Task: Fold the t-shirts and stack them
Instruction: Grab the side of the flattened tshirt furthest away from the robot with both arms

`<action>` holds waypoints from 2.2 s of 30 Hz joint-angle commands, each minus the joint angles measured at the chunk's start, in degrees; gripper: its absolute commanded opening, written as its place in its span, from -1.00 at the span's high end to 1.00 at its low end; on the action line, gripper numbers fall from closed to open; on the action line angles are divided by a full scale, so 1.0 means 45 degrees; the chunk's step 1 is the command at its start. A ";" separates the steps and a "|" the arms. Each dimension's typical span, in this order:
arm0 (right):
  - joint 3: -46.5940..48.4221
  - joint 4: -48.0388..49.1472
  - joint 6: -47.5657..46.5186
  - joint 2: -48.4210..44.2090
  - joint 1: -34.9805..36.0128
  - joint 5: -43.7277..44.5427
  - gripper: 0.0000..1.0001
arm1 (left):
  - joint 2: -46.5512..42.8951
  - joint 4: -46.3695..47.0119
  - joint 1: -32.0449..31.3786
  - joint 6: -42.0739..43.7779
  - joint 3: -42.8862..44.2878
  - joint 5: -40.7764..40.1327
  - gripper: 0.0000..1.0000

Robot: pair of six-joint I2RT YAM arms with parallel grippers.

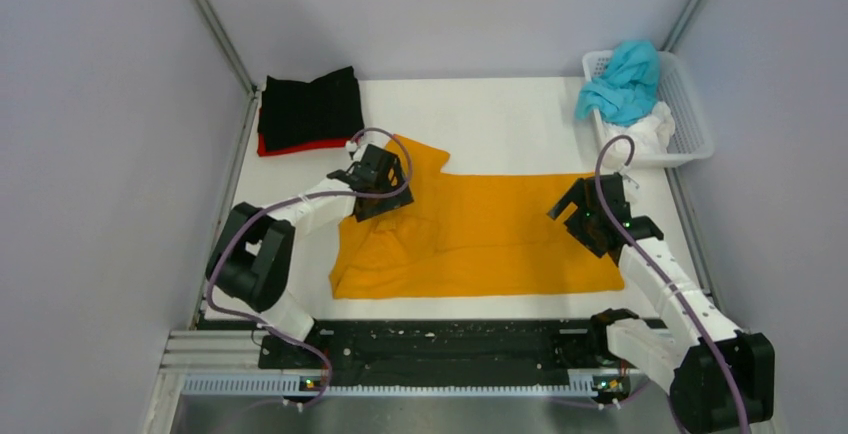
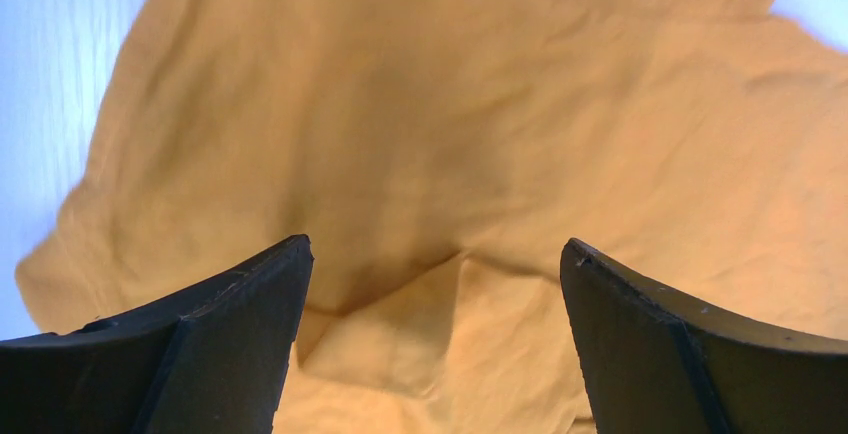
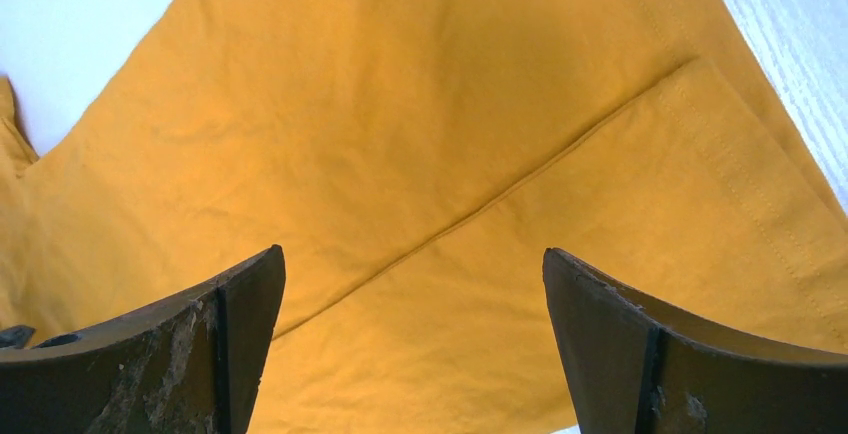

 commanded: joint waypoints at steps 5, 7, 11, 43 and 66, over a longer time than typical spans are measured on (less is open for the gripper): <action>0.0941 0.0347 -0.0512 0.0340 0.0065 0.0541 -0.98 | 0.1171 -0.0727 0.0594 0.1690 0.2898 0.0822 -0.97; 0.0929 0.0350 -0.0671 0.0444 0.0060 0.0715 -0.97 | 0.0756 -0.0905 0.0558 0.2304 0.2843 0.2165 -0.98; 0.0913 0.0372 -0.0894 0.0743 0.0041 0.0788 -0.97 | -0.0817 -0.0394 -0.0360 0.2911 0.1707 0.4303 -0.97; 0.1965 0.1509 -0.1221 0.2939 -0.0148 0.0888 -0.97 | 0.3414 -0.0605 0.1065 0.4738 0.5872 0.1384 -0.98; 0.3273 0.1626 -0.2489 0.5476 -0.0783 0.0386 -0.98 | 1.0310 -0.1955 0.2699 0.6792 1.5197 0.1803 -0.55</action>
